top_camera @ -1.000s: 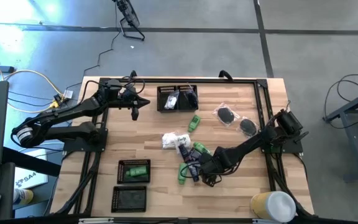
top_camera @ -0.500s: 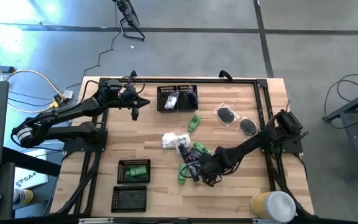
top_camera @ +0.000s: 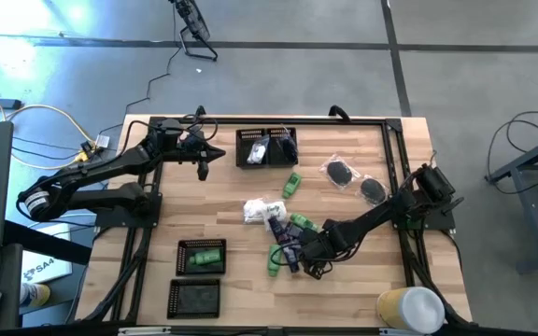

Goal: Pick & Place Travel size toiletries
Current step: Put the dark blue shave cream into the bottom left basket

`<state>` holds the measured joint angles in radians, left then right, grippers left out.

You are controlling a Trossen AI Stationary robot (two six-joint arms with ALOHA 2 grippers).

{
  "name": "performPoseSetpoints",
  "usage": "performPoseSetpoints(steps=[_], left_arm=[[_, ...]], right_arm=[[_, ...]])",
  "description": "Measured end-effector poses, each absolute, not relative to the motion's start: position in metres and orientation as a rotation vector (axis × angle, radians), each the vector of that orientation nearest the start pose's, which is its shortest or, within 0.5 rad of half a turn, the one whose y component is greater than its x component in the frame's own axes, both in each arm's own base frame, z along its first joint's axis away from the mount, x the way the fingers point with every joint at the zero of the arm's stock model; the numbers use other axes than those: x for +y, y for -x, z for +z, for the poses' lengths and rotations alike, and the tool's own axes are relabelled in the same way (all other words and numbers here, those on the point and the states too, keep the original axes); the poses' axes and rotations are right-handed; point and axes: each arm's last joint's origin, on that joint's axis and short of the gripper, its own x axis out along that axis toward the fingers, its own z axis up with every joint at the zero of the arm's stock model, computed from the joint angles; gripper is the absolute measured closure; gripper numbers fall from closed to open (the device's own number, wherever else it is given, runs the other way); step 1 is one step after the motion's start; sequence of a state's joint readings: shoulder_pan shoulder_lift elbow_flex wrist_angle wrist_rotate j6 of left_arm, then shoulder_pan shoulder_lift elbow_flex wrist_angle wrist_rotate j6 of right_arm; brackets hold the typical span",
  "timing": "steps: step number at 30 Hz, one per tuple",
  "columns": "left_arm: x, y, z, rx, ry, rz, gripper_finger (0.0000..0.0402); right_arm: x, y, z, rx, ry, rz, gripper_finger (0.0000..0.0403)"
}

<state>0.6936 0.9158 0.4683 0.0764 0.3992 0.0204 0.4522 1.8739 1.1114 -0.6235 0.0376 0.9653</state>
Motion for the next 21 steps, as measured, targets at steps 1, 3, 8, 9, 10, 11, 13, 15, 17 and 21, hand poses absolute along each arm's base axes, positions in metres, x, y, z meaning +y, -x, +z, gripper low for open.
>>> performPoseSetpoints(steps=[1, 3, 8, 9, 10, 11, 13, 15, 17, 21], left_arm=[[0.1154, -0.1564, 0.2266, 0.321, 0.174, 0.288, 0.0402], [0.1154, -0.1564, 0.2266, 0.322, 0.174, 0.288, 0.0402], [0.1154, -0.1564, 0.2267, 0.321, 0.174, 0.288, 0.0402], [0.1154, -0.1564, 0.2266, 0.322, 0.174, 0.288, 0.0402], [0.1154, -0.1564, 0.2266, 0.322, 0.174, 0.288, 0.0402], [0.1154, -0.1564, 0.2266, 0.322, 0.174, 0.288, 0.0402], [0.1154, -0.1564, 0.2266, 0.322, 0.174, 0.288, 0.0402], [0.1154, -0.1564, 0.2266, 0.322, 0.174, 0.288, 0.0402], [0.1153, -0.1564, 0.2266, 0.322, 0.174, 0.287, 0.0402], [0.1154, -0.1564, 0.2266, 0.322, 0.174, 0.288, 0.0402]], right_arm=[[0.1455, -0.3020, 0.1346, 1.366, -0.466, -0.324, 0.0259], [0.1457, -0.3022, 0.1346, 1.360, -0.464, -0.324, 0.0242], [0.1450, -0.3034, 0.1348, 1.346, -0.467, -0.337, 0.0209], [0.1450, -0.3034, 0.1348, 1.344, -0.466, -0.339, 0.0206], [0.1449, -0.3035, 0.1348, 1.344, -0.465, -0.339, 0.0203], [0.1449, -0.3035, 0.1348, 1.343, -0.464, -0.339, 0.0202], [0.1449, -0.3035, 0.1348, 1.343, -0.460, -0.337, 0.0200], [0.1448, -0.3034, 0.1348, 1.344, -0.453, -0.333, 0.0200], [0.1447, -0.3033, 0.1346, 1.347, -0.432, -0.320, 0.0200], [0.1442, -0.3030, 0.1345, 1.351, -0.405, -0.307, 0.0200]])
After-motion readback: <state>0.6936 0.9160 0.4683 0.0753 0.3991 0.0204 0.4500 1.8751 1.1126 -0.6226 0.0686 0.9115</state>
